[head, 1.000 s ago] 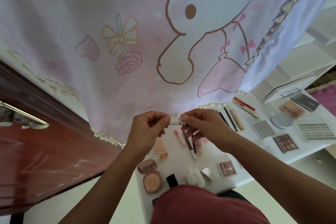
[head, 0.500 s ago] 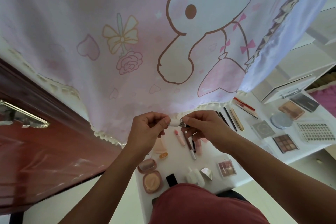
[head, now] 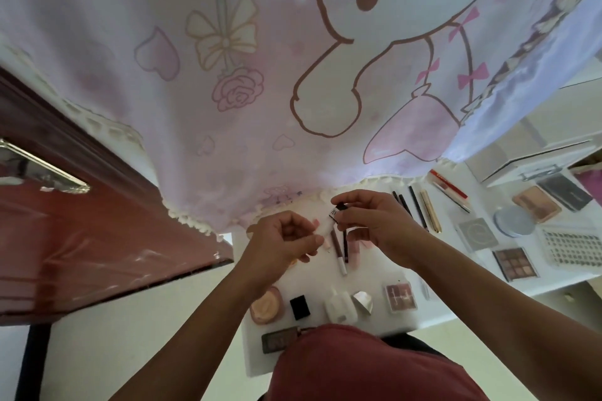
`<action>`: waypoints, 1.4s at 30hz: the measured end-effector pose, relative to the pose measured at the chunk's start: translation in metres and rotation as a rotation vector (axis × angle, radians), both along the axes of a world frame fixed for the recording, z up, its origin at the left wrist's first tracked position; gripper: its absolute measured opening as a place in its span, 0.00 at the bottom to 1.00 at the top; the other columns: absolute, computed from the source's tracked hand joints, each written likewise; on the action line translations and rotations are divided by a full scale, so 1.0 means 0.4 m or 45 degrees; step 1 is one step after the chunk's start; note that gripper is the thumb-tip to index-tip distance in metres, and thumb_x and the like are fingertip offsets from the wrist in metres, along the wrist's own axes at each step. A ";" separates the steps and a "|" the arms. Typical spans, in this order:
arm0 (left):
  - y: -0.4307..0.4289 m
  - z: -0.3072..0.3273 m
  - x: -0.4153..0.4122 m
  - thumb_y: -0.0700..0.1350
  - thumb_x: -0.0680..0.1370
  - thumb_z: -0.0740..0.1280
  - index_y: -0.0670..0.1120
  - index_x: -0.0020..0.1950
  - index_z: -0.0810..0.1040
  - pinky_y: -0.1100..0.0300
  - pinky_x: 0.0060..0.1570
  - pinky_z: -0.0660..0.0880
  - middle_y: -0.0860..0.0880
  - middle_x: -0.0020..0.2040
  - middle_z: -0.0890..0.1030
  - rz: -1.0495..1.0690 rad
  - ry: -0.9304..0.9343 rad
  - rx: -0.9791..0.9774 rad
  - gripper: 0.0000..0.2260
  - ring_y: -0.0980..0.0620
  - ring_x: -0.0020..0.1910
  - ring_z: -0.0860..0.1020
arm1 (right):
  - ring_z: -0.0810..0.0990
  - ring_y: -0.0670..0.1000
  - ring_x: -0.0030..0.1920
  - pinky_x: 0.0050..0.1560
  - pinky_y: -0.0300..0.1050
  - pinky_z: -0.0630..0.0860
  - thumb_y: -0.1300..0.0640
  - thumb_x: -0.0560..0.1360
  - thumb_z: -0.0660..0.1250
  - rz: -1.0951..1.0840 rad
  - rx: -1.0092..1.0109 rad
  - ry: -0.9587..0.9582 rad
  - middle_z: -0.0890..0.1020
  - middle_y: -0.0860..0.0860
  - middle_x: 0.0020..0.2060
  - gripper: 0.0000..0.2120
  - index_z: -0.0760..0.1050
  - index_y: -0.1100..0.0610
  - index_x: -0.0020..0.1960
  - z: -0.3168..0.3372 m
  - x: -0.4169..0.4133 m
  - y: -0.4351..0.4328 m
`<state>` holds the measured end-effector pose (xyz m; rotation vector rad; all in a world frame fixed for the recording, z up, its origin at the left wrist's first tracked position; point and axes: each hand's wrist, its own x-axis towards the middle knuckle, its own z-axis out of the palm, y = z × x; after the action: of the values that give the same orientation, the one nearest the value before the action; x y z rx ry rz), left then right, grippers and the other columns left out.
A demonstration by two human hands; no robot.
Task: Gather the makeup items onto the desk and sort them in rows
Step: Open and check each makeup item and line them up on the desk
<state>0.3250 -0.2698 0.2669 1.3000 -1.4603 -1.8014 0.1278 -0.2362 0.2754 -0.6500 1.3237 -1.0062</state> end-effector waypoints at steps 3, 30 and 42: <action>0.020 -0.034 -0.017 0.34 0.70 0.75 0.37 0.50 0.80 0.58 0.38 0.78 0.40 0.38 0.82 0.016 -0.037 0.051 0.11 0.47 0.36 0.81 | 0.80 0.50 0.39 0.36 0.40 0.78 0.68 0.74 0.70 0.098 0.059 0.052 0.83 0.56 0.40 0.10 0.81 0.62 0.55 -0.024 -0.009 -0.020; 0.122 -0.318 -0.176 0.44 0.71 0.75 0.42 0.50 0.82 0.55 0.45 0.80 0.49 0.39 0.83 0.662 -0.671 0.275 0.11 0.51 0.35 0.82 | 0.83 0.48 0.38 0.38 0.40 0.80 0.64 0.72 0.74 0.818 0.232 0.526 0.85 0.56 0.42 0.09 0.82 0.61 0.52 -0.304 -0.048 -0.227; 0.015 -0.431 -0.183 0.42 0.75 0.67 0.43 0.55 0.78 0.51 0.48 0.75 0.41 0.48 0.83 0.448 -1.224 0.037 0.10 0.39 0.50 0.79 | 0.84 0.53 0.35 0.43 0.46 0.82 0.65 0.68 0.77 1.023 0.133 0.956 0.85 0.57 0.37 0.08 0.78 0.56 0.37 -0.443 0.046 -0.361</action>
<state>0.2517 -0.2636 0.0943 2.4399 -1.4640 -0.9715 0.1463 -0.3808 0.0981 -1.4139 1.5148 -0.0106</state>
